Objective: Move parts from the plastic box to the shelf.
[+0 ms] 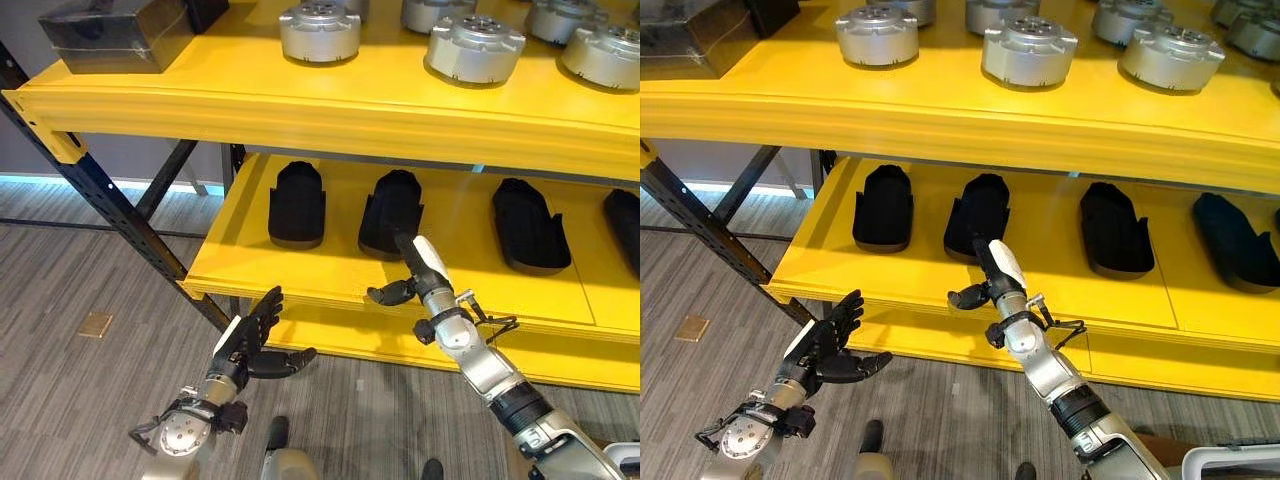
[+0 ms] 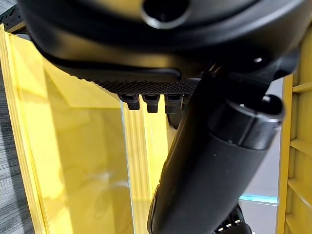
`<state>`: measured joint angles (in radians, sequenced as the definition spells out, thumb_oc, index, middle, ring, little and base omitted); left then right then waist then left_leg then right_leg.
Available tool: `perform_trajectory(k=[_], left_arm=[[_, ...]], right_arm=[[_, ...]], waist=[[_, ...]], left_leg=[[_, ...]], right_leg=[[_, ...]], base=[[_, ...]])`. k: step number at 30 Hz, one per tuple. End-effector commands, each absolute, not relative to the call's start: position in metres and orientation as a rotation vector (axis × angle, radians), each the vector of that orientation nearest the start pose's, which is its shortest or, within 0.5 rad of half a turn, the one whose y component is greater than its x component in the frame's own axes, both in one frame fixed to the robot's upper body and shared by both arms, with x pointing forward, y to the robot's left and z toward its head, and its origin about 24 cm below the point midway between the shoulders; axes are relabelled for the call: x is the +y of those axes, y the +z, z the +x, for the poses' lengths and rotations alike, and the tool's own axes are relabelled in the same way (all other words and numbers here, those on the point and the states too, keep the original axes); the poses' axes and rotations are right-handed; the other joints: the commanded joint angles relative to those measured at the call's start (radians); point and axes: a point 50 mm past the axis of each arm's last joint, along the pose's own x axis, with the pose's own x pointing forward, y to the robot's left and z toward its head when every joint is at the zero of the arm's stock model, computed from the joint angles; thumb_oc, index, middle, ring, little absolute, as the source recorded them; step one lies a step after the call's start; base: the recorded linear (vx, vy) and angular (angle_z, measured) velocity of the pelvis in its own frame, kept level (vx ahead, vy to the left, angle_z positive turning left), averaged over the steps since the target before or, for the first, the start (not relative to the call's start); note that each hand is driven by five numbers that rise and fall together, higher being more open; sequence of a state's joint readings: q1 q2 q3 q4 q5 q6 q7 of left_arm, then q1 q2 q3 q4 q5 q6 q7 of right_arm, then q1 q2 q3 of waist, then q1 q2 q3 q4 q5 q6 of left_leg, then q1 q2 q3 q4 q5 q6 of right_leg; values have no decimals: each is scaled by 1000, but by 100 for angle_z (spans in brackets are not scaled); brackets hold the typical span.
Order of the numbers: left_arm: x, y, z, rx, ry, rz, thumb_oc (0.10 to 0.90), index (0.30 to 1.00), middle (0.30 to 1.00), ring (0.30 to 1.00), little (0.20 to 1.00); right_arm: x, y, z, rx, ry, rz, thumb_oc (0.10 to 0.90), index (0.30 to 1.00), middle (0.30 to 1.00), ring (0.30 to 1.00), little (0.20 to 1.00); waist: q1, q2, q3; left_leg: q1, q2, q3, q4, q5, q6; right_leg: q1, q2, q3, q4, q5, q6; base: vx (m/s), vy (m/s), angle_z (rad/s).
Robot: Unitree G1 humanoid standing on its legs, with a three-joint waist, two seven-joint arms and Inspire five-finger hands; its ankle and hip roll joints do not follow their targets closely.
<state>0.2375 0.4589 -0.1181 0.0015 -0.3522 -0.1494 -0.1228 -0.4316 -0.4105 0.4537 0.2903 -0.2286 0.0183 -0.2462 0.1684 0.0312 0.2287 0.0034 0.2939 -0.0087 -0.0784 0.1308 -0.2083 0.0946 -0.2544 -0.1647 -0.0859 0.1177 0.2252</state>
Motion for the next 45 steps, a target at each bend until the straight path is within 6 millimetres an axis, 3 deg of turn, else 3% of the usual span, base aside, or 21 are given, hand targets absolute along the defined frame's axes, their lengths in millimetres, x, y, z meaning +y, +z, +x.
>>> perform_trajectory(k=[1,9,19,30,41,45], left_arm=[[213,60,222,-87,-248,111,900,1000,1000,1000,1000],[212,61,223,-73,-251,120,900,1000,1000,1000,1000],[212,67,229,-85,-267,136,900,1000,1000,1000,1000],[211,87,242,-154,-270,154,900,1000,1000,1000,1000],[215,102,246,-209,-258,155,900,1000,1000,1000,1000],[217,104,246,-213,-264,171,900,1000,1000,1000,1000]], right_arm=[[-121,161,340,-543,68,-829,900,1000,1000,1000,1000],[-117,188,343,-596,66,-909,900,1000,1000,1000,1000],[-120,190,355,-487,68,-914,900,1000,1000,1000,1000],[-120,221,368,-510,45,-1037,900,1000,1000,1000,1000],[-131,236,374,-504,12,-1250,900,1000,1000,1000,1000],[-142,236,378,-464,-28,-1218,900,1000,1000,1000,1000]], waist=[[5,-14,-29],[5,-12,-16],[15,-1,12],[36,16,99],[55,18,150],[62,6,152]], left_leg=[[-32,-12,26,70,-58,63],[-44,-13,31,89,-60,61],[-103,-20,16,123,-56,62],[-237,-53,-24,192,-54,69],[-320,-87,-33,225,-56,81],[-335,-85,-32,223,-53,81]], right_leg=[[17,-44,-45,147,-137,-26],[10,-47,-39,159,-142,-24],[-18,-50,-29,186,-155,-29],[-67,-49,-14,210,-170,-38],[-89,-53,-11,198,-171,-40],[-87,-51,-18,184,-167,-40]], base=[[0,0,0],[0,0,0],[-11,-9,0],[-90,-40,5],[-63,-17,3],[-28,-39,1]])
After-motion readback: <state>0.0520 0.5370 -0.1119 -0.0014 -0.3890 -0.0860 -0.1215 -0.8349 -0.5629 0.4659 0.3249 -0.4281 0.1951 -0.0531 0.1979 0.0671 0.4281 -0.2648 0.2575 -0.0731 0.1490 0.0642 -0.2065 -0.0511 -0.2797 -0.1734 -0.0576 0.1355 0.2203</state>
